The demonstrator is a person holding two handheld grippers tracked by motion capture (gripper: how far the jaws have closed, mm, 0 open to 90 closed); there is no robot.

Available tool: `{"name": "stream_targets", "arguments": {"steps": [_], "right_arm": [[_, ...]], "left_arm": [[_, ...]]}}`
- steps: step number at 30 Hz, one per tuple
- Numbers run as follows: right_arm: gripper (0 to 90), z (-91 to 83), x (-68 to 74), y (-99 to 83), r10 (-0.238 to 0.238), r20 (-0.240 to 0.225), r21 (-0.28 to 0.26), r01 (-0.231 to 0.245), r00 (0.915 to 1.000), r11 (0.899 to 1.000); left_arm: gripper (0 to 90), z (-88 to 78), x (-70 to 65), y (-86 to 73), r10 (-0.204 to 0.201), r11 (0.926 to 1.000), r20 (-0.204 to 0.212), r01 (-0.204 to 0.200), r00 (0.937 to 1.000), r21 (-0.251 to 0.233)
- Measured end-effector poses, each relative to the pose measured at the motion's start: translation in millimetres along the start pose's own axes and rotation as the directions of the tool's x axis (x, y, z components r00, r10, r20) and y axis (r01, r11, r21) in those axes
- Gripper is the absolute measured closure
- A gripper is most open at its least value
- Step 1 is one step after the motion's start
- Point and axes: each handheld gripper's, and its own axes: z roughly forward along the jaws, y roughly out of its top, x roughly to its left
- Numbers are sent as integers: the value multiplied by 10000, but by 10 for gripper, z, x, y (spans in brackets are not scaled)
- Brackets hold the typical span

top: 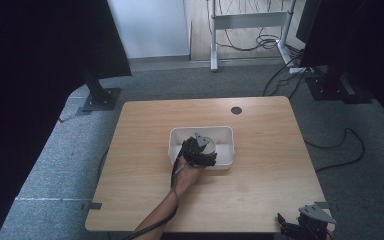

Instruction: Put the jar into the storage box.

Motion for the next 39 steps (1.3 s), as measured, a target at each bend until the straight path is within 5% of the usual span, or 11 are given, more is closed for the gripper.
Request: {"name": "stream_targets", "arguments": {"steps": [11, 19, 39], "right_arm": [[0, 0, 0, 0, -3, -1, 3, 3, 10000, 10000], [0, 1, 2, 1, 2, 11, 5, -2, 10000, 10000], [0, 1, 3, 1, 12, 26, 4, -12, 10000, 10000]], "left_arm": [[92, 9, 116, -30, -837, 9961, 575, 820, 9948, 320], [41, 44, 116, -68, -860, 9954, 731, 825, 9936, 494], [29, -211, 150, 6, -582, 9977, 948, 613, 9938, -304]]}}
